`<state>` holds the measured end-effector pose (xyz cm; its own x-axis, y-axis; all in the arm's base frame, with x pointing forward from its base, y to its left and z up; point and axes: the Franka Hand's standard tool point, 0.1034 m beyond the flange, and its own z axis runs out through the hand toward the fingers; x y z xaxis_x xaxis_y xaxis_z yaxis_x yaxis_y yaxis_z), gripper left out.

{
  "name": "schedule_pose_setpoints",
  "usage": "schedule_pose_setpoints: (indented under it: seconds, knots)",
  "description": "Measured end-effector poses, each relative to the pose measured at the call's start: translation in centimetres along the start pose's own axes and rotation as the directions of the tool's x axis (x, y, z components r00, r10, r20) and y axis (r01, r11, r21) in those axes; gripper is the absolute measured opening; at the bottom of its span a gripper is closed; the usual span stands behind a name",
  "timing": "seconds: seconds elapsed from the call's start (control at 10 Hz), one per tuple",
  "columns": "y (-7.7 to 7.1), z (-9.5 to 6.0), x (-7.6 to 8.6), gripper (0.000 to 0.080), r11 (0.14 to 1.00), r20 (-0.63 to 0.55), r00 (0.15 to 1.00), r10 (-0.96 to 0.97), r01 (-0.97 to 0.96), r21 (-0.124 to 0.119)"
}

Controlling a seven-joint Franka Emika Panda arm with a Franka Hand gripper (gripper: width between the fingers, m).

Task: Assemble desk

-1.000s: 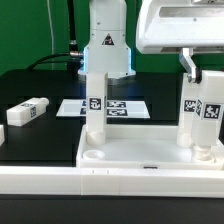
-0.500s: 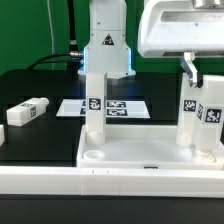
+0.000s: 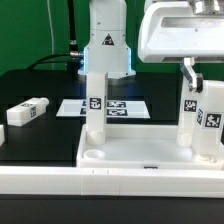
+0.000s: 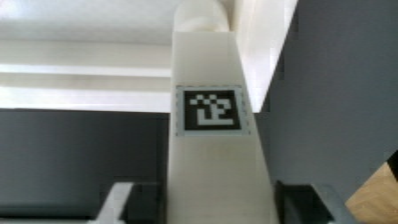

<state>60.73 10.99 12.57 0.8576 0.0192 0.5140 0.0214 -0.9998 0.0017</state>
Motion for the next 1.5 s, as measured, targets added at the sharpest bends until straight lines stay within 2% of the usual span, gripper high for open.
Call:
schedule_pose_setpoints:
  seconds: [0.3, 0.4, 0.5, 0.6, 0.7, 0.9, 1.3, 1.5]
  knots:
    - [0.3, 0.1, 0.1, 0.0291, 1.0, -0.01, 1.0, 0.0, 0.0, -0.003]
    - [0.3, 0.1, 0.1, 0.0355, 1.0, -0.009, 1.0, 0.0, 0.0, -0.004]
    - [0.3, 0.1, 0.1, 0.0541, 1.0, -0.009, 1.0, 0.0, 0.0, -0.004]
    - [0.3, 0.1, 0.1, 0.0541, 1.0, -0.009, 1.0, 0.0, 0.0, -0.004]
    - [0.3, 0.1, 0.1, 0.0615, 1.0, -0.009, 1.0, 0.0, 0.0, -0.004]
    - [0.8, -0.2, 0.5, 0.0644, 1.0, -0.012, 1.0, -0.011, 0.011, -0.006]
    - [1.4, -1.9, 2.0, 0.0649, 1.0, -0.005, 1.0, -0.004, 0.004, 0.005]
    - [1.3, -1.7, 1.6, 0.0649, 1.0, 0.023, 1.0, -0.004, 0.004, 0.007]
